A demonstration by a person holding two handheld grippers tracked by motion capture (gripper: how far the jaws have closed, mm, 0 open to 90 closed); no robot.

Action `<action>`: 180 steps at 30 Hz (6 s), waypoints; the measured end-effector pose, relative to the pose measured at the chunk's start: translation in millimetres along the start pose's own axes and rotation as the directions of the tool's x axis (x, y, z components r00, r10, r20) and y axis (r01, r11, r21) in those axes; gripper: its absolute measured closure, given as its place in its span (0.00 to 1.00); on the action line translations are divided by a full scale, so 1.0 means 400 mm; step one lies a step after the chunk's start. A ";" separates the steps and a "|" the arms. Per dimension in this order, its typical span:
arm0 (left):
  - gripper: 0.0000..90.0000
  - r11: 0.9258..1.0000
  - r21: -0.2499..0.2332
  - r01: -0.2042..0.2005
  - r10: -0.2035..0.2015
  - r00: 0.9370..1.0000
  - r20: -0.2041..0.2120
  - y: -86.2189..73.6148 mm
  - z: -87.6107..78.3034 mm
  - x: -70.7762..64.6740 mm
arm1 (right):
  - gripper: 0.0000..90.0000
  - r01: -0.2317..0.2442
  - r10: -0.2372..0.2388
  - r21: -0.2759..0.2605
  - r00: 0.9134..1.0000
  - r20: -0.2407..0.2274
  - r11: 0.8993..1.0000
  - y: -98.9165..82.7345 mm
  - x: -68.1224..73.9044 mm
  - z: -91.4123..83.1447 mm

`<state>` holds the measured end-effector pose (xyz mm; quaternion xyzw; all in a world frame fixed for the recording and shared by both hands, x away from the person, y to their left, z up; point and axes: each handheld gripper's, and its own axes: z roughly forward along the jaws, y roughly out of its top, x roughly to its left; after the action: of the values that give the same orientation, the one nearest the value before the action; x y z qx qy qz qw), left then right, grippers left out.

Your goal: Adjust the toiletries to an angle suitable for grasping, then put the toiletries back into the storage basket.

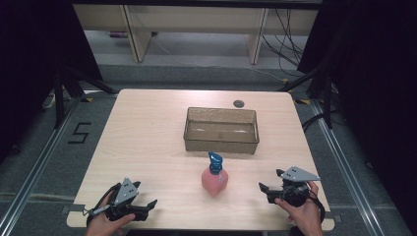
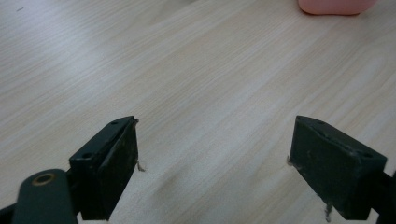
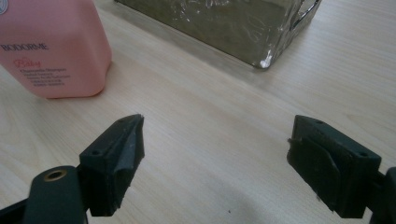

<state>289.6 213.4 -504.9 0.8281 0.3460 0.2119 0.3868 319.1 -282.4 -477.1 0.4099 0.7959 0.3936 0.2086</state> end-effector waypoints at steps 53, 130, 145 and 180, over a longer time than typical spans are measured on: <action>0.17 1.000 -0.002 0.013 -0.013 1.000 0.010 -0.001 0.002 -0.002 | 0.23 0.021 -0.029 -0.095 0.996 -0.083 0.995 0.032 0.070 -0.005; 0.17 1.000 0.020 -0.013 0.013 1.000 0.004 0.001 0.006 0.006 | 0.25 0.041 -0.091 -0.183 0.957 -0.275 0.982 0.145 0.195 0.071; 0.17 1.000 0.018 -0.012 0.012 1.000 0.005 0.002 0.007 0.005 | 0.24 0.090 -0.146 -0.201 0.948 -0.283 0.975 0.179 0.217 0.113; 0.17 1.000 0.010 -0.026 0.026 1.000 0.001 0.004 0.005 0.009 | 0.32 0.083 -0.138 -0.186 0.942 -0.307 0.979 0.210 0.238 0.170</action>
<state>293.9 214.5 -504.6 0.8346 0.3361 0.2150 0.3798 349.8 -144.0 -452.1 0.2764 0.8043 0.5087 0.1338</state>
